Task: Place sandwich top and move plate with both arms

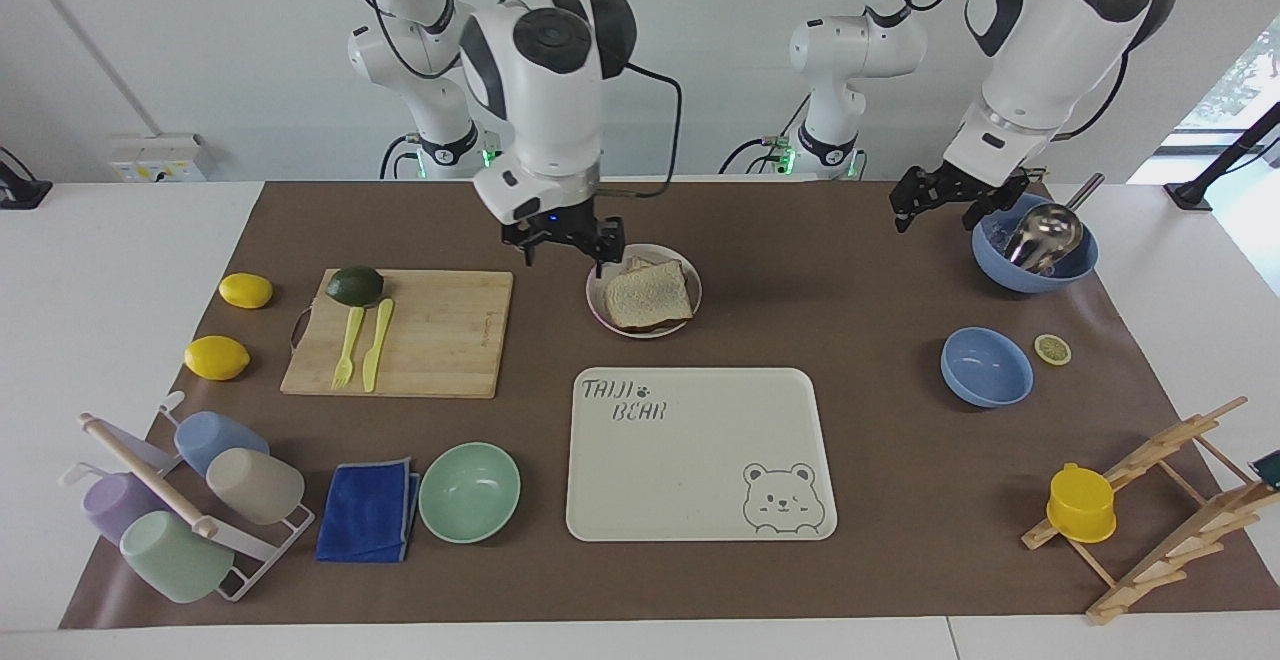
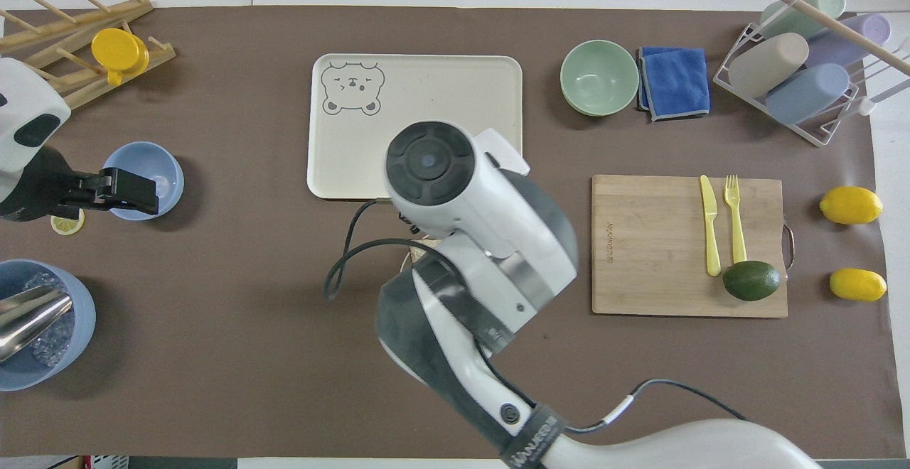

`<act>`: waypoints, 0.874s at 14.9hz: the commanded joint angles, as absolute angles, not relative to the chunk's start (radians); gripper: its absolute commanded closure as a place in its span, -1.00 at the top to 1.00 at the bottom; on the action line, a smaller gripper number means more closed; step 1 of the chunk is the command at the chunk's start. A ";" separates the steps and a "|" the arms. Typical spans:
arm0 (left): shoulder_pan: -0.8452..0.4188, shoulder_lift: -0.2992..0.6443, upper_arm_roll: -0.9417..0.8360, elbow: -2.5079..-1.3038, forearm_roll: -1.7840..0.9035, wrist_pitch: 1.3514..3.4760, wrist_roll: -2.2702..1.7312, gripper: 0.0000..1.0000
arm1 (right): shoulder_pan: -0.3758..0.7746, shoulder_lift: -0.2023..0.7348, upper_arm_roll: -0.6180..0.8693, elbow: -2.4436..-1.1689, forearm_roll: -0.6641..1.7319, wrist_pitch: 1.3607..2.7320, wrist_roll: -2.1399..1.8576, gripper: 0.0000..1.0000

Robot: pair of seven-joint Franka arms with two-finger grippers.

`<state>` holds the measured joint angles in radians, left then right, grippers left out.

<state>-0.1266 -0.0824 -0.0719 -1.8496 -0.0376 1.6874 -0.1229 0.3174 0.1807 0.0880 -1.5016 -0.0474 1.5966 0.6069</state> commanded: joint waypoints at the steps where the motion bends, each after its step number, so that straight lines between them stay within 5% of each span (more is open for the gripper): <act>1: -0.222 -0.176 -0.064 -2.058 -0.086 1.829 -0.205 1.00 | 0.186 0.091 0.100 -1.539 -0.021 1.523 0.427 1.00; 4: -0.362 -0.173 -0.064 -2.199 -0.100 1.983 -0.303 1.00 | 0.056 0.078 0.100 -1.581 -0.021 1.532 0.231 1.00; 7: -0.461 -0.115 -0.064 -2.295 -0.185 2.164 -0.318 0.94 | -0.009 -0.012 0.100 -1.788 -0.023 1.642 0.169 1.00; 13: -0.526 -0.017 -0.064 -2.310 -0.270 2.333 -0.318 0.61 | -0.049 0.050 0.092 -1.689 -0.021 1.570 0.071 1.00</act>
<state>-0.4945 -0.0403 -0.0815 -2.3003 -0.2372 2.2701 -0.3134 -0.0204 0.0335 0.0850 -1.7350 -0.0449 1.6136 0.1313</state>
